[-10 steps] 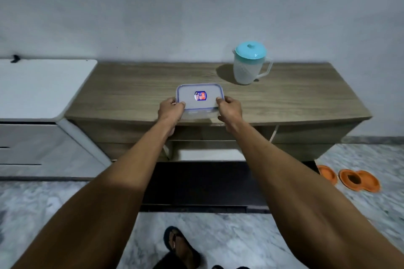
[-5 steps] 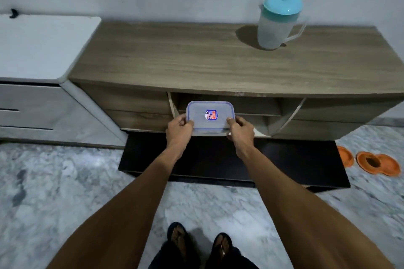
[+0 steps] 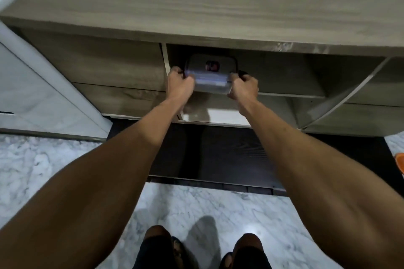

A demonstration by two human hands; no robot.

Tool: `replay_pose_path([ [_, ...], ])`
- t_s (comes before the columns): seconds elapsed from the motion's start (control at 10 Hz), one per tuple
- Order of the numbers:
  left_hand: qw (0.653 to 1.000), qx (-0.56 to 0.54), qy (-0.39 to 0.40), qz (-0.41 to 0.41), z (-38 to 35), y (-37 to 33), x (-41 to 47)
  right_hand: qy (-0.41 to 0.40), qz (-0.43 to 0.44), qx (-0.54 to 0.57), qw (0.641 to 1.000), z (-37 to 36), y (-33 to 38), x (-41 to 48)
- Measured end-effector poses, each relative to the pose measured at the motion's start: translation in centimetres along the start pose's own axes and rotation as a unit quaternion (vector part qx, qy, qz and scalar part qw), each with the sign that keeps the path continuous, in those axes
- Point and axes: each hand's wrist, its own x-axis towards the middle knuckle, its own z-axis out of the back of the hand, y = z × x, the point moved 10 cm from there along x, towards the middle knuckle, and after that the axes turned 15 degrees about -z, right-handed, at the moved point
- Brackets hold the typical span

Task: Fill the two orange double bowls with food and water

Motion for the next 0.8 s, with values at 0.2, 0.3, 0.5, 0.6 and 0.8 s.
replay_pose_path([
  [0.2, 0.997, 0.077, 0.006, -0.023, -1.2, 1.4, 3.1, -0.009, 0.005, -0.029, 1.0, -2.7, 0.2, 4.0],
  [0.3, 0.995, 0.087, 0.007, -0.037, -1.8, 2.0, 3.8, -0.005, 0.021, -0.036, 0.999, -3.7, 0.3, 4.7],
  [0.5, 0.996, 0.085, 0.008, -0.025, -2.3, 2.6, 4.0, -0.015, 0.073, -0.096, 0.993, -4.6, 1.4, 5.0],
  [0.6, 0.996, 0.079, 0.032, -0.013, -2.1, 2.3, 3.5, -0.019, 0.062, -0.145, 0.987, -4.3, 1.7, 4.0],
  [0.8, 0.999, -0.023, 0.035, 0.015, 1.4, 0.3, -2.7, 0.002, -0.014, -0.006, 1.0, 1.7, -1.4, -2.5],
])
